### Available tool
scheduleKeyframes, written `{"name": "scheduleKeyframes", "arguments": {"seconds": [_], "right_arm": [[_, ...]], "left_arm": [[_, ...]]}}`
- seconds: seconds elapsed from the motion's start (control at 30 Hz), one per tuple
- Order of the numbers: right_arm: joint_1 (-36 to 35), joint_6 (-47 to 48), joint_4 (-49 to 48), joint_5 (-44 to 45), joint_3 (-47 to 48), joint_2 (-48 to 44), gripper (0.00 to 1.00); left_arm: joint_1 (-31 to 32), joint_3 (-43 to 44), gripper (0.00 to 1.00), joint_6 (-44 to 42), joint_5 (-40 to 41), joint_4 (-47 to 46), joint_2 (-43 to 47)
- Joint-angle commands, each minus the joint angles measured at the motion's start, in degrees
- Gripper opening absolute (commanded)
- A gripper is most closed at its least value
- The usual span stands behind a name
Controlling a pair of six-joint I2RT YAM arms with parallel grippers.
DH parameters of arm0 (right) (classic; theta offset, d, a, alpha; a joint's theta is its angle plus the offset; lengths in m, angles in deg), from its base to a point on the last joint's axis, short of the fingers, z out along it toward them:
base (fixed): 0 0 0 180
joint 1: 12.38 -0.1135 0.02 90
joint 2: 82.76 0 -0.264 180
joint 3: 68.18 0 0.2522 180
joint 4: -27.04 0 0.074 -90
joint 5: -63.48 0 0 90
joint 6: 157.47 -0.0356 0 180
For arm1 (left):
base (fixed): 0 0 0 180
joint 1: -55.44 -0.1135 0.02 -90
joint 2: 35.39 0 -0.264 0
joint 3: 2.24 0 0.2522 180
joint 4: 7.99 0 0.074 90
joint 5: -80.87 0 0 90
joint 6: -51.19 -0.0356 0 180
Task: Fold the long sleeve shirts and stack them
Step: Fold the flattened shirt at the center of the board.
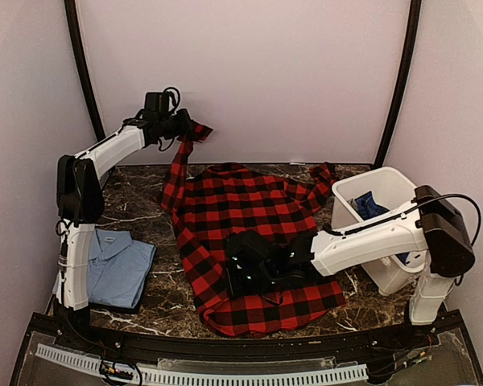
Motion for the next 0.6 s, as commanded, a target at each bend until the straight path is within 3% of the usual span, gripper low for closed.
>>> {"name": "scheduleKeyframes", "arguments": {"seconds": [0.0,0.57], "right_arm": [[-2.28,-1.34,3.77,4.95,-1.99,-2.96,0.0],[-8.88,-2.82,9.45,9.67,-0.21,-1.35,0.0]], "left_arm": [[3.16,-1.86,0.0,2.65,-3.94,-8.47,2.68],[11.8,2.2,0.0,7.33,-8.14,-22.21,-1.87]]}}
